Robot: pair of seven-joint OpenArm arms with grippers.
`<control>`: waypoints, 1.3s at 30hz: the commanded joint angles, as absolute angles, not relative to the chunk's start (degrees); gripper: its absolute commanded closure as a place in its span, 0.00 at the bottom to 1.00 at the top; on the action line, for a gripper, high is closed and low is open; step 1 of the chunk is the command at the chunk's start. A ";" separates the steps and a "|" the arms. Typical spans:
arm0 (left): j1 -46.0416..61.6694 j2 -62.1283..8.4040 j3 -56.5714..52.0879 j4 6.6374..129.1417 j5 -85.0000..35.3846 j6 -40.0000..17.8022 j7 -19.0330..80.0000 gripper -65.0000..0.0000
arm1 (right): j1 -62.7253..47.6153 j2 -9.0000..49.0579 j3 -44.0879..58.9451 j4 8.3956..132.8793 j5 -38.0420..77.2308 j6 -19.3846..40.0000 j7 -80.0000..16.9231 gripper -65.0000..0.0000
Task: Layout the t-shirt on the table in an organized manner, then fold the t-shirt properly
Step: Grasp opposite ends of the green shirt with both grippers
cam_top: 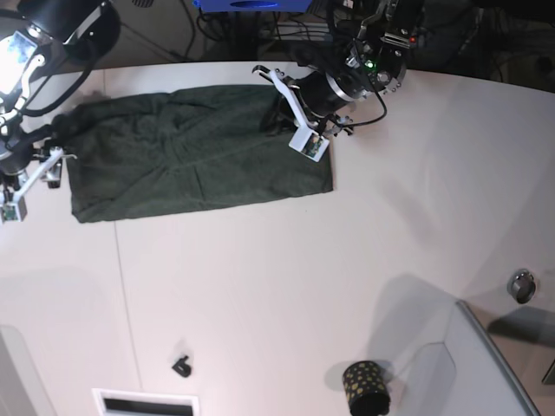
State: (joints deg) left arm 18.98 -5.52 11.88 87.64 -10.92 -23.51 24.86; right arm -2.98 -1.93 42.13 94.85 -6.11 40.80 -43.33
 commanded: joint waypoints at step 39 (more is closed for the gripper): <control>24.66 -9.80 -16.04 99.03 -0.48 -24.13 23.87 1.00 | -0.40 -3.91 53.05 81.63 26.15 40.00 -76.70 0.25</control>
